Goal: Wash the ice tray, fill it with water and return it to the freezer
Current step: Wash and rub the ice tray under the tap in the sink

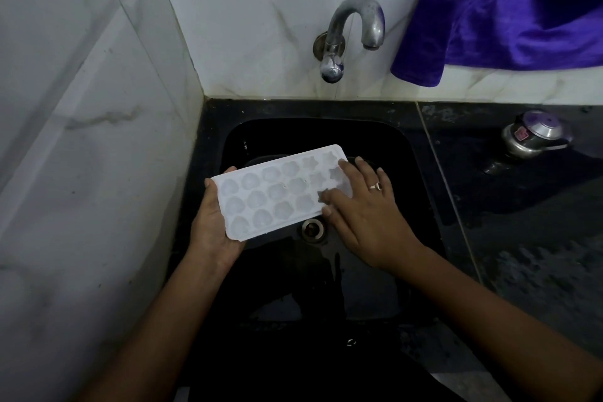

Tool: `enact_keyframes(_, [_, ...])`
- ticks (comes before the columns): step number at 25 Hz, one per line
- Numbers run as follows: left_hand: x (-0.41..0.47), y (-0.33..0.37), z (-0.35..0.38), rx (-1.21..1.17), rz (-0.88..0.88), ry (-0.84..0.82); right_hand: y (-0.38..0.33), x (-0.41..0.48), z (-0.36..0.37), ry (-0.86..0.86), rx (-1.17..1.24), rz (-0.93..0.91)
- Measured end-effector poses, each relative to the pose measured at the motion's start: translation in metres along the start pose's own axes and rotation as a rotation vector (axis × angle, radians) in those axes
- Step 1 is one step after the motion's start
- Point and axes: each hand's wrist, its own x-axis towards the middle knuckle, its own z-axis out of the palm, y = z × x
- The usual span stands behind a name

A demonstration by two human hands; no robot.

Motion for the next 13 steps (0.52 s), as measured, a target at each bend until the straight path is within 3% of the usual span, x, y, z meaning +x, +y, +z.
enact_keyframes(5, [-0.001, 0.002, 0.001, -0.015, 0.016, -0.002, -0.001, -0.009, 0.007, -0.033, -0.052, -0.072])
enact_keyframes(9, [-0.003, -0.006, 0.004, -0.011, -0.006, -0.011, -0.006, 0.000, 0.000, -0.004, 0.013, 0.038])
enact_keyframes(13, [-0.001, 0.002, 0.001, 0.001, 0.007, -0.022, -0.001, -0.008, 0.005, -0.028, -0.046, -0.051])
